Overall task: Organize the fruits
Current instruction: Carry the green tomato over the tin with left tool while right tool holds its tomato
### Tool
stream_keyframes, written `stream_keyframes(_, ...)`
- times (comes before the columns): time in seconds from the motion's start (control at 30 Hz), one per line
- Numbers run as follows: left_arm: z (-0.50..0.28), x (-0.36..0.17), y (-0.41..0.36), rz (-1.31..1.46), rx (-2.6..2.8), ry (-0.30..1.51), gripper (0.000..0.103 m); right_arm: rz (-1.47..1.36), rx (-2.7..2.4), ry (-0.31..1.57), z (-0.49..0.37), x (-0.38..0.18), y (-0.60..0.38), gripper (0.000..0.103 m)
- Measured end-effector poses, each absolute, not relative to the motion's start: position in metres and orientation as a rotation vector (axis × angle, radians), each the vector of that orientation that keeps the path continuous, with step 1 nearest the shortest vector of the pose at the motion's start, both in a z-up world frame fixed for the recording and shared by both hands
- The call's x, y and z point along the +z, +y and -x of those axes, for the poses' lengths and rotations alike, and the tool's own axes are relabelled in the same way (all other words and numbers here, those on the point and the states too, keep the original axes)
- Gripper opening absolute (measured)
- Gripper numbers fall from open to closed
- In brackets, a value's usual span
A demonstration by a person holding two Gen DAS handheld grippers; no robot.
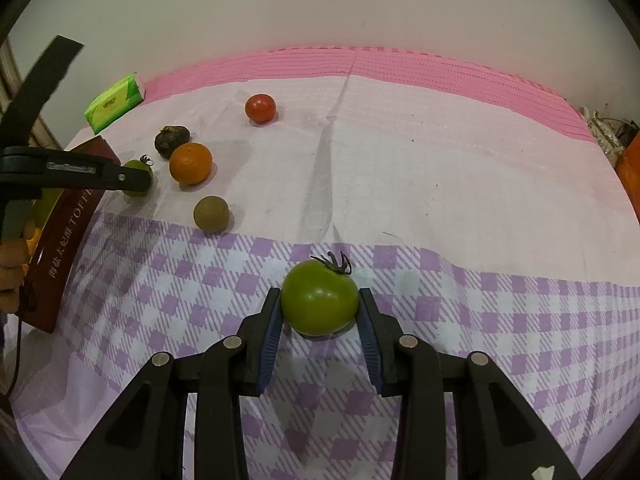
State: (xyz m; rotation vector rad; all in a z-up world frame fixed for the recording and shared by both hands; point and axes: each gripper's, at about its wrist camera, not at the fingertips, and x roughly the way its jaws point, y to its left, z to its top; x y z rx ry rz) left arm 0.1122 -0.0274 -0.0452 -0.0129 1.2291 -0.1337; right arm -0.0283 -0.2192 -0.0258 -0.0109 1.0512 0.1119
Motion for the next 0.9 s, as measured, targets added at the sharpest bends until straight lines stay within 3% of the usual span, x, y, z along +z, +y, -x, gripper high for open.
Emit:
stream_keyframes(0.27, -0.065, -0.004, -0.010, 0.025, -0.174, 1.160, 0.036, 0.018, 0.107, 1.049, 0.028, -0.026, -0.216, 0.035)
stream_keyframes(0.57, 0.000, 0.043, 0.087, 0.085, -0.032, 1.092, 0.036, 0.021, 0.102, 1.047, 0.030, -0.027, -0.216, 0.035)
stream_keyframes(0.9, 0.036, 0.008, 0.126, 0.139, 0.004, 1.183, 0.036, 0.027, 0.101, 1.046, 0.031, -0.027, -0.215, 0.035)
